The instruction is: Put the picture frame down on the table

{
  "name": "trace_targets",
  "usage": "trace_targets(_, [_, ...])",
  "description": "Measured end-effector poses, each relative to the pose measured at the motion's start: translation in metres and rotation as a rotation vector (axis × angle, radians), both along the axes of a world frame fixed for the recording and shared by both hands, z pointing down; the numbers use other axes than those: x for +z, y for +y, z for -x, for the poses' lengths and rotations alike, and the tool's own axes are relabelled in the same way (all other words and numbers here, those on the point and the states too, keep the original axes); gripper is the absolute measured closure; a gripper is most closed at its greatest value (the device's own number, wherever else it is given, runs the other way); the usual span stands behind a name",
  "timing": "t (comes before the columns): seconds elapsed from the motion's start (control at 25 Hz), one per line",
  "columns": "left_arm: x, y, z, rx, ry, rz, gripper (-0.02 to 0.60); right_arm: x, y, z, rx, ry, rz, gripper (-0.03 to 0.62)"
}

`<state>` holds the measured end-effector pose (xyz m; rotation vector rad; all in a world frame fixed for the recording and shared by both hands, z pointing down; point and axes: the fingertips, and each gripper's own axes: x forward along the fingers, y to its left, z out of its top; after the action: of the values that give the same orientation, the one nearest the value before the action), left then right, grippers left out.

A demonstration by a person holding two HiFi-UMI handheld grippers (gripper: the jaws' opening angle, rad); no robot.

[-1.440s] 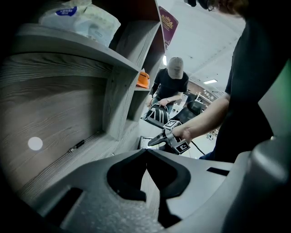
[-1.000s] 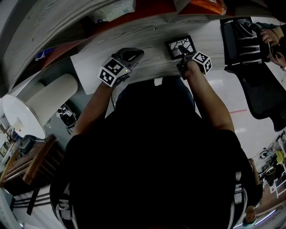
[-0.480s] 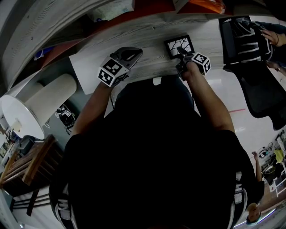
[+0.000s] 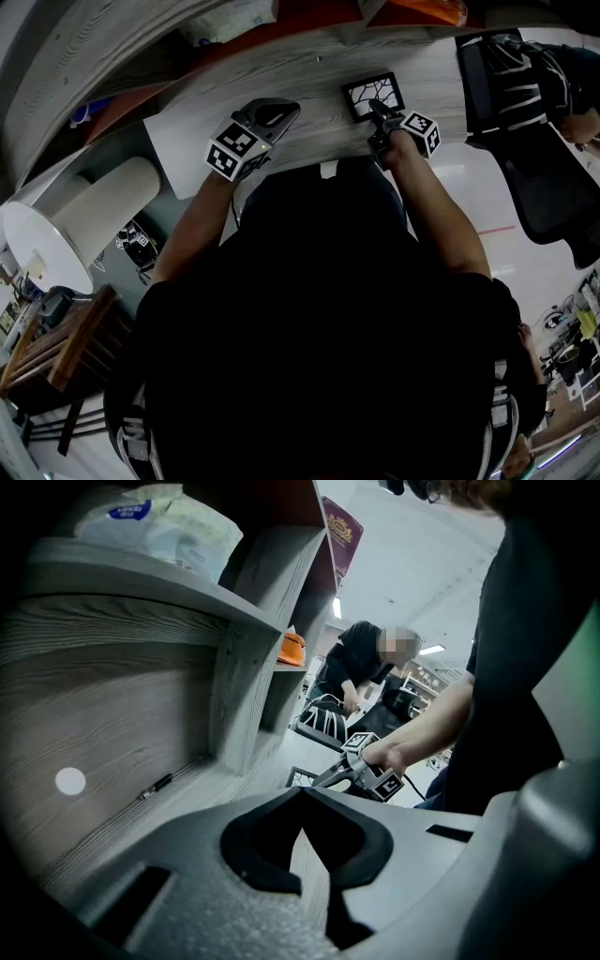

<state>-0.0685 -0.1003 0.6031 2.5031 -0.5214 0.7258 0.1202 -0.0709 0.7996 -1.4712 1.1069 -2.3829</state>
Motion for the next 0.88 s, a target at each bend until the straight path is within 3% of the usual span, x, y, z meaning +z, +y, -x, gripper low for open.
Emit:
trace_targets(0.72, [-0.01, 0.003, -0.004, 0.011, -0.004, -0.016, 0.565, -0.016, -0.004, -0.011, 0.034, -0.021, -0.041, 0.312])
trace_targets(0.88, [-0.011, 0.008, -0.004, 0.018, -0.005, -0.014, 0.565, -0.02, -0.005, -0.012, 0.031, -0.011, -0.058, 0.377])
